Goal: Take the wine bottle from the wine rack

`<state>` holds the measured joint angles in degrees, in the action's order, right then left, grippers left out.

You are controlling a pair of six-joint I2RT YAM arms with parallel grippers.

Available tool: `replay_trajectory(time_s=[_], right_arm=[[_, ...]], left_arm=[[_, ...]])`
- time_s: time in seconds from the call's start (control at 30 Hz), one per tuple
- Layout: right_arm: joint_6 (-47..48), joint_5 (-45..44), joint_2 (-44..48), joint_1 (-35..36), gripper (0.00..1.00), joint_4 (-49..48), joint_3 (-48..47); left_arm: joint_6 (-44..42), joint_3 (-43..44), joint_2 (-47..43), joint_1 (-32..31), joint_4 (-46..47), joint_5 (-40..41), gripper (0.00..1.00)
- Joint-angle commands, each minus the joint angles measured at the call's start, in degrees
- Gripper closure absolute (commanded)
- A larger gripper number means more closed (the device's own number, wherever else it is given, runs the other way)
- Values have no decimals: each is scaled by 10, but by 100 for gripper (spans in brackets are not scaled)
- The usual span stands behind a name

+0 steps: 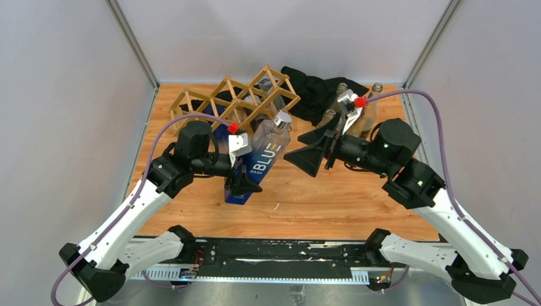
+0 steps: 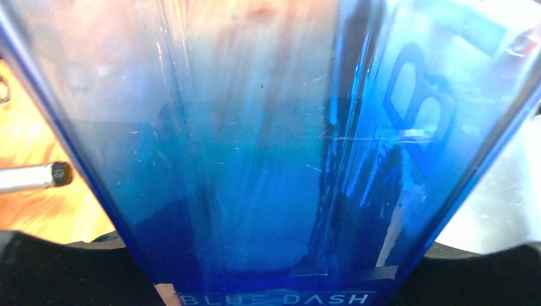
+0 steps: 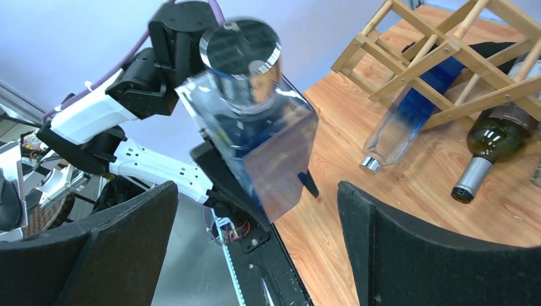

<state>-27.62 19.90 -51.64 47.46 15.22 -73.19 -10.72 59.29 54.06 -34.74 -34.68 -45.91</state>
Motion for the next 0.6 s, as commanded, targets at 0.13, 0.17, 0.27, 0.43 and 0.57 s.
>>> replay_trajectory(time_s=[0.13, 0.17, 0.27, 0.43, 0.57], right_arm=[[-24, 78, -44, 2, 2, -195, 70], [-24, 77, -51, 9, 2, -226, 78], [-21, 77, -74, 21, 2, -262, 80], [-23, 93, -109, 40, 2, -319, 77], [-18, 98, -120, 45, 31, -321, 75]], left_arm=[[103, 50, 2, -3, 86, -131, 100], [104, 50, 3, -2, 84, -138, 100], [105, 53, 6, -3, 77, -152, 100], [95, 59, 10, -3, 56, -163, 100], [76, 65, 12, -3, 32, -159, 99]])
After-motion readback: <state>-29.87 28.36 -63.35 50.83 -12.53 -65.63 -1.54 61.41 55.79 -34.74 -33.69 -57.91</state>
